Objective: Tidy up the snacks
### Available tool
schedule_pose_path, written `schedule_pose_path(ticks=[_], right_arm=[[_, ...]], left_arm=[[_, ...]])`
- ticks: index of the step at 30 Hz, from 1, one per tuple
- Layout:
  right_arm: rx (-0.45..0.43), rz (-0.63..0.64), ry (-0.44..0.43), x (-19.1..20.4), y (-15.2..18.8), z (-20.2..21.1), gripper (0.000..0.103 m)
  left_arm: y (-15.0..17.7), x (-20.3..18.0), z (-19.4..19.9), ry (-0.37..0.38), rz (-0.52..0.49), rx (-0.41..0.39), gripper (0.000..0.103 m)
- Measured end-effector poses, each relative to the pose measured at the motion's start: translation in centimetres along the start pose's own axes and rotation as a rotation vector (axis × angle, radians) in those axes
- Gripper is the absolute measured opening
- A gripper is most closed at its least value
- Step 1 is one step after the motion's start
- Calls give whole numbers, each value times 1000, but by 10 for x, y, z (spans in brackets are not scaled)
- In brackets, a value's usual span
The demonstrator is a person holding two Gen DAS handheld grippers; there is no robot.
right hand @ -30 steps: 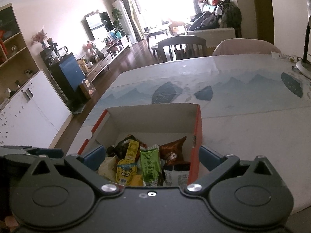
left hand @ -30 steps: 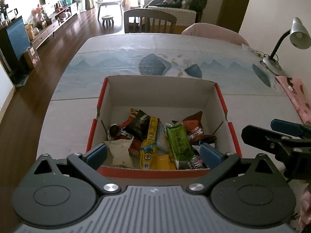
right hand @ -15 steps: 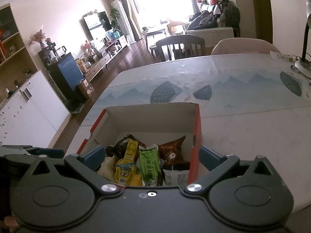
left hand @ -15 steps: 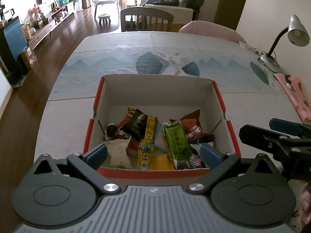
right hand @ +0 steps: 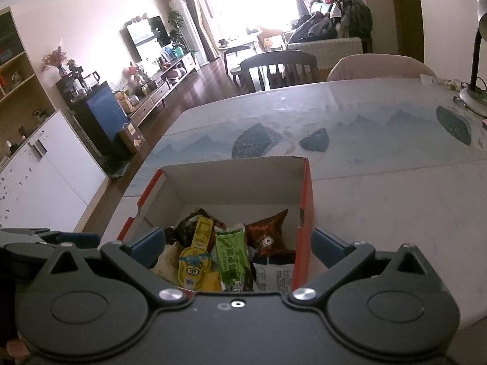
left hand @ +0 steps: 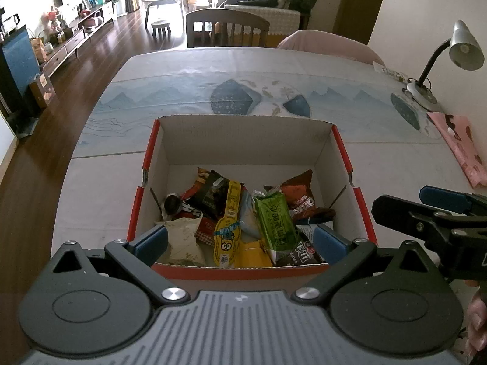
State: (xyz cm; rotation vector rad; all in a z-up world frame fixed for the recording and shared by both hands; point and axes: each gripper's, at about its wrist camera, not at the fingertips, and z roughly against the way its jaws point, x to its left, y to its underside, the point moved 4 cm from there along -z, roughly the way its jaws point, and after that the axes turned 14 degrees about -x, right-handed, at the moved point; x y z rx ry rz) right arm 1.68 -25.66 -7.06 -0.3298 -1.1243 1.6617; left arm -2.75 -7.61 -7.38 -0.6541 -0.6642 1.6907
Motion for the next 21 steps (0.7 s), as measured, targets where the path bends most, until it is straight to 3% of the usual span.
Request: schedule_pose_path(ticks=[21], right_arm=[[6, -13, 15, 1, 4, -2, 103]], left_arm=[[3, 2, -4, 8, 4, 12, 102]])
